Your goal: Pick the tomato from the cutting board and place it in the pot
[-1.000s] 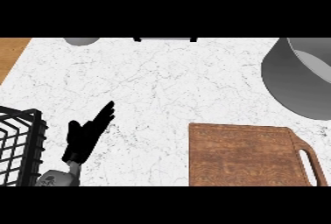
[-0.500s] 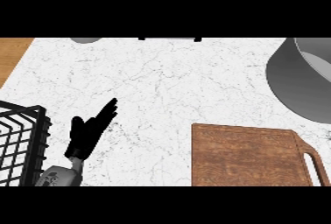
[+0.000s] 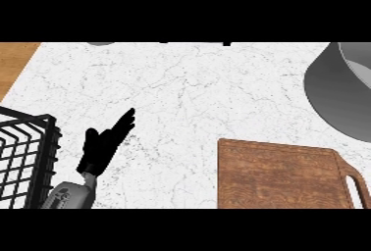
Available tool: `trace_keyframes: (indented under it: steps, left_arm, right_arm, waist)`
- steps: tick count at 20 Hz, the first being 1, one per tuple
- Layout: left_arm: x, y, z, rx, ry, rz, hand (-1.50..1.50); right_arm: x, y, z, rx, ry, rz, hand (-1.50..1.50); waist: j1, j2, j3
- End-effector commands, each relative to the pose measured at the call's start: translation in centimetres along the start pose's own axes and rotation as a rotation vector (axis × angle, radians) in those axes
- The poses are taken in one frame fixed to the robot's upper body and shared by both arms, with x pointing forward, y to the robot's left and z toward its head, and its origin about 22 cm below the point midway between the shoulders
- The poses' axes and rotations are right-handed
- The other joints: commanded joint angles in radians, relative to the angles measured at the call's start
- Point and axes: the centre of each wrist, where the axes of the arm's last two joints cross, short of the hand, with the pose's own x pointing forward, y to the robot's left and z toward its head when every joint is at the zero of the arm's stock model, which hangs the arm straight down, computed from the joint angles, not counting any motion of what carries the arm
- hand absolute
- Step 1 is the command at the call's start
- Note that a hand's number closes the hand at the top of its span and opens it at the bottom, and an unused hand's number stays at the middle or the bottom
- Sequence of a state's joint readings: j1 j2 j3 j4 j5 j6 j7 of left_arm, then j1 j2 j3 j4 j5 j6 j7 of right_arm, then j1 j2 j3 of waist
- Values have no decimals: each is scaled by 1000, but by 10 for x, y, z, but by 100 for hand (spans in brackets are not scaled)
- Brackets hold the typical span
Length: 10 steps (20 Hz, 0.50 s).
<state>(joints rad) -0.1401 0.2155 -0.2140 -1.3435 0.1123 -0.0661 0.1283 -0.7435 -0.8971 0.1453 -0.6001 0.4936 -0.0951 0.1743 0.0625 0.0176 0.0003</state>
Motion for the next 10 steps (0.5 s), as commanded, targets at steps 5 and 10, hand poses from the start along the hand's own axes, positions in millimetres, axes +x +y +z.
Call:
trace_keyframes:
  steps: [5,10]
  left_arm:
    - [-5,-3,4,-20,-8,-25,0]
    - [10,-12,-8,-19,-12,2,0]
  right_arm:
    - [8,37,-10,354,246,127,150]
    - [37,55,-13,440,281,96,-150]
  waist:
    - [23,7,2]
    - [15,10,4]
